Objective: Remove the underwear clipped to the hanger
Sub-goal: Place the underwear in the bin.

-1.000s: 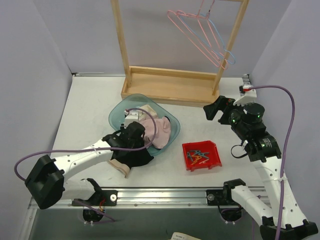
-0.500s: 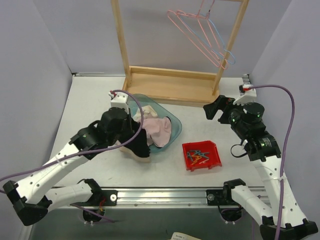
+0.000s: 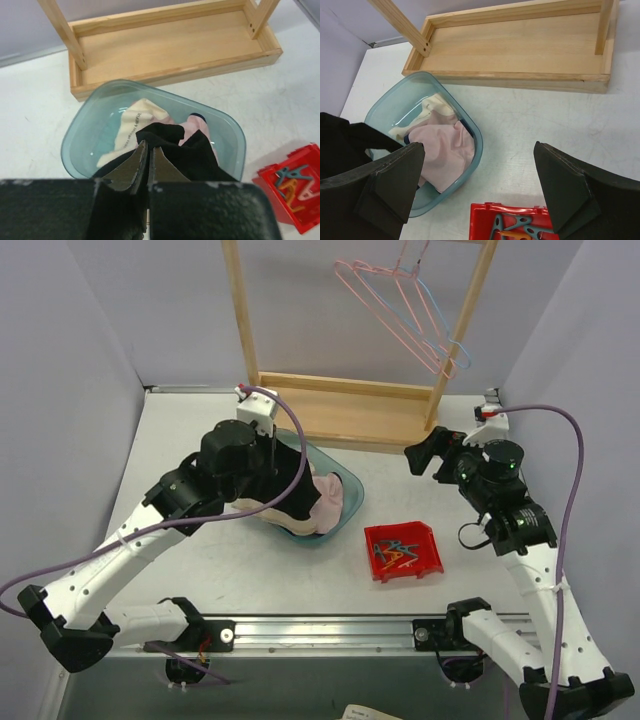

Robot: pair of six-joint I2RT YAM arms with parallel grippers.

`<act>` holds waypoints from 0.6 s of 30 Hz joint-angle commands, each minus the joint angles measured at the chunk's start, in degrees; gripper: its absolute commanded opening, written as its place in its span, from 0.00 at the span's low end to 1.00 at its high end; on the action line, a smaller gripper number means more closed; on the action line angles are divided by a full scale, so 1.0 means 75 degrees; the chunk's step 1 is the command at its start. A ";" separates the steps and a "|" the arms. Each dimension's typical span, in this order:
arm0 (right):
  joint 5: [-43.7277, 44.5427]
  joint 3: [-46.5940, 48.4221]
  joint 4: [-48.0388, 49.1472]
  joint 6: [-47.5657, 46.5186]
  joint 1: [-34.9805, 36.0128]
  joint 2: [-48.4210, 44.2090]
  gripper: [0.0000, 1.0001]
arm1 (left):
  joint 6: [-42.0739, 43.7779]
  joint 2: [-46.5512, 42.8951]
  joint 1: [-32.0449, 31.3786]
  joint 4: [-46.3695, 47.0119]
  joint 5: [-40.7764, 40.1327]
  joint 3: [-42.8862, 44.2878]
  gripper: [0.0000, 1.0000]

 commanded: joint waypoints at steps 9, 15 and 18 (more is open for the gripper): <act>0.0087 -0.0072 0.0476 -0.0030 0.0055 0.0171 0.97 | 0.1028 0.0751 0.1387 0.2586 0.1179 0.0217 0.03; 0.0064 -0.0131 0.0535 -0.0065 0.0055 0.0277 0.98 | 0.0910 0.1102 0.1577 0.3562 0.2423 0.0131 0.03; 0.0064 -0.0131 0.0535 -0.0089 0.0055 0.0253 0.98 | 0.0841 0.1489 0.1612 0.3411 0.2833 0.0239 0.03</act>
